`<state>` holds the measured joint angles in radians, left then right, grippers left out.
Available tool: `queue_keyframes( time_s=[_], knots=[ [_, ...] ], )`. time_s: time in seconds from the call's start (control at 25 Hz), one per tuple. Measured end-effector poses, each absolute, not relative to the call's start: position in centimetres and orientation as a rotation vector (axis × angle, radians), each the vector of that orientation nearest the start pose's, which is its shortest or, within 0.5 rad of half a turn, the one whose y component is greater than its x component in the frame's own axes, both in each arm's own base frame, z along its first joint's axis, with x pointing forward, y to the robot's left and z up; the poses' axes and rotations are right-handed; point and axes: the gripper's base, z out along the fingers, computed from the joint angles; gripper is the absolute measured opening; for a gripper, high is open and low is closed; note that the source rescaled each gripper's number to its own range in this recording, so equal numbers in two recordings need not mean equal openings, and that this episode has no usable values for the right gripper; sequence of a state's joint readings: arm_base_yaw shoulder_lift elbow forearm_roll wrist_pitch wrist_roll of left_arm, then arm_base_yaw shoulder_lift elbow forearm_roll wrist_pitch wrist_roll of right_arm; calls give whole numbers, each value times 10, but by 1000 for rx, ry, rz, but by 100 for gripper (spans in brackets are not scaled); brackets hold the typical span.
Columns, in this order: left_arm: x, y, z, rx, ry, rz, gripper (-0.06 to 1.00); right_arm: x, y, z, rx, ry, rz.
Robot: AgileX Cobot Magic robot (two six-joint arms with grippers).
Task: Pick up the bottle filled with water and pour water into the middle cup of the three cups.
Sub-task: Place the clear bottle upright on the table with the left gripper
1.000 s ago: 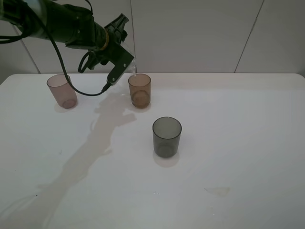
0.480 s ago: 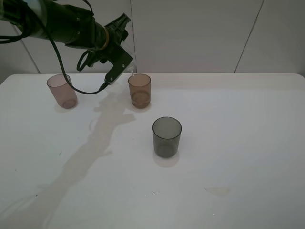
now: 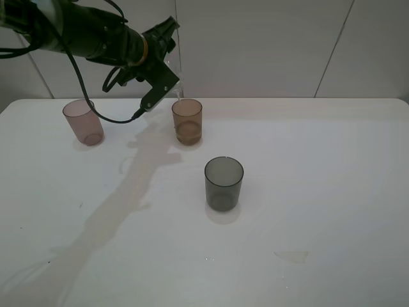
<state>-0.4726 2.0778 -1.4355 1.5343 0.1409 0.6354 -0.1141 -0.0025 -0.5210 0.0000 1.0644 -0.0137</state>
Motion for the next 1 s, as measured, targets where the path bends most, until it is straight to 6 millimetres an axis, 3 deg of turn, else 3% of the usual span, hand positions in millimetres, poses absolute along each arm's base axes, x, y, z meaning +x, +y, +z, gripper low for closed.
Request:
queue_keyframes(
  time_s=[0.6,1.0],
  knots=[
    [425,-208,191,2263,566,1074,3,-8,1,283,102,2023,-81],
    [425,-209,190,2244,600,1051,3,-8,1,283,102,2023,-81]
  ],
)
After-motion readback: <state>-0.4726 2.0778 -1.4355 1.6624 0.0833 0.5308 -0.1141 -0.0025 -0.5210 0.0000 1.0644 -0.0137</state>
